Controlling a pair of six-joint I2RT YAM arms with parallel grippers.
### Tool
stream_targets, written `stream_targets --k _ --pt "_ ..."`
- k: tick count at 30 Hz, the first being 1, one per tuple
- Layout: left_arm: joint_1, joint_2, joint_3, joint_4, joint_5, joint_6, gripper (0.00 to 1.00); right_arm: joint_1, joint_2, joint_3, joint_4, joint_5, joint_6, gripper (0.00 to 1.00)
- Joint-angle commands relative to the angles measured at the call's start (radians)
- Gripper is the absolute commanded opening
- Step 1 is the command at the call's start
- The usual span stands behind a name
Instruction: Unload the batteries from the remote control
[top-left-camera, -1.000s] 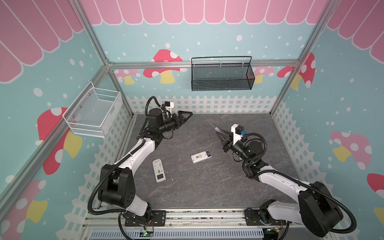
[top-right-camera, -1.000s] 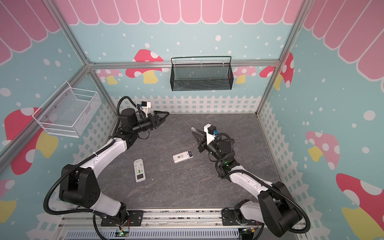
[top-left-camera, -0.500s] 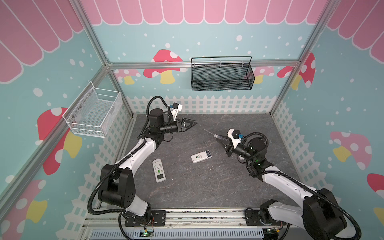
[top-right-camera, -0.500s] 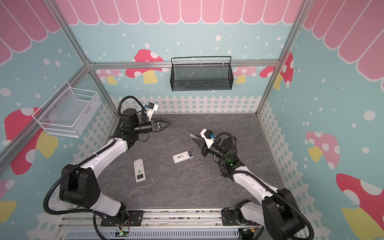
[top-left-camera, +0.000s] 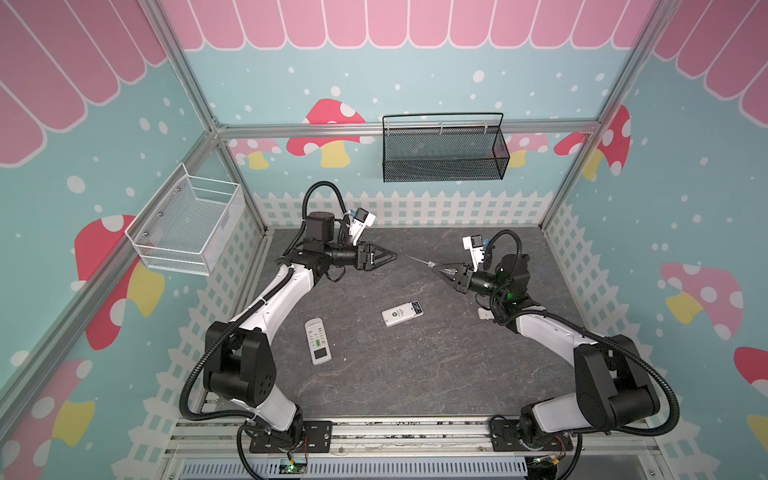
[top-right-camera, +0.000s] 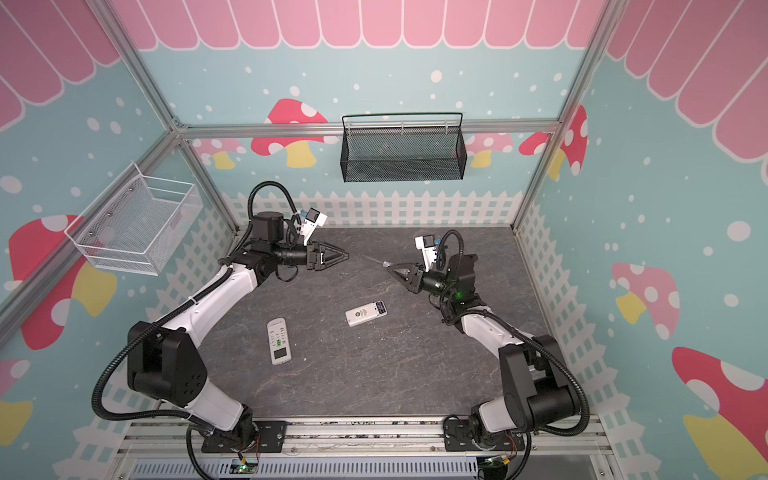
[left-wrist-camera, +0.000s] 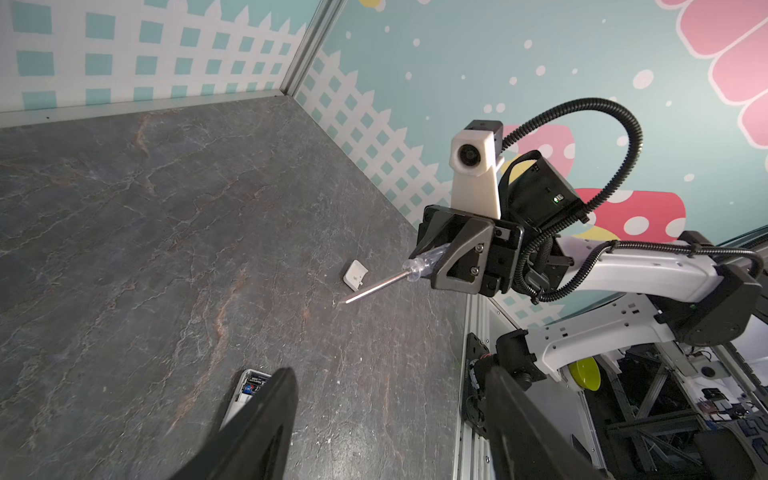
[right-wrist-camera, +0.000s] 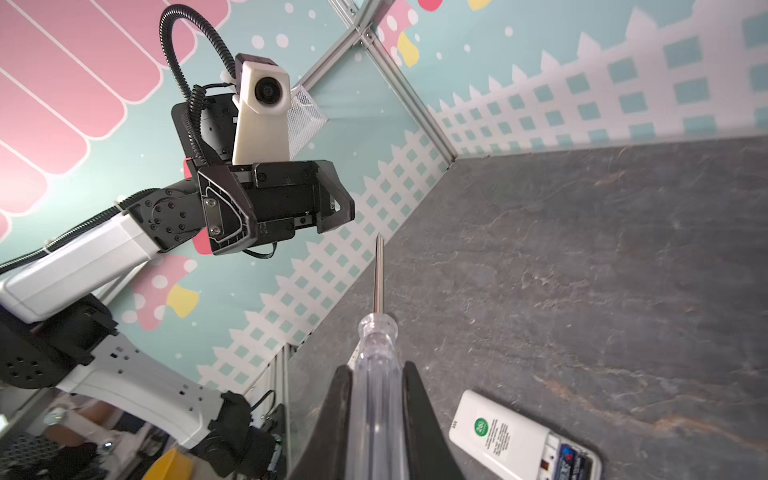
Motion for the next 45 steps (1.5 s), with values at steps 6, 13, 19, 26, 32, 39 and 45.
stream_targets --k 6,13,19,26,32,39,45 --pt "-0.020 0.032 -0.013 -0.042 0.007 0.090 0.72 0.001 0.039 0.016 0.105 -0.141 0.205 0.00" --pt "-0.090 0.057 -0.019 -0.039 0.014 0.098 0.65 0.008 0.045 -0.015 0.159 -0.149 0.256 0.00" --pt "-0.100 0.065 -0.032 0.023 0.012 0.027 0.41 0.014 0.045 -0.019 0.175 -0.174 0.248 0.00" --pt "-0.102 0.060 -0.072 0.160 0.048 -0.090 0.08 0.017 0.049 -0.027 0.174 -0.177 0.224 0.00" --pt "-0.101 0.049 -0.129 0.342 0.100 -0.233 0.00 0.014 0.031 -0.032 0.168 -0.185 0.171 0.13" --pt "-0.093 0.018 -0.199 0.494 0.123 -0.372 0.00 -0.003 -0.054 -0.074 0.167 -0.148 -0.023 0.52" --pt "-0.096 0.002 -0.230 0.655 0.142 -0.521 0.00 -0.003 -0.113 -0.134 0.205 -0.104 -0.194 0.58"
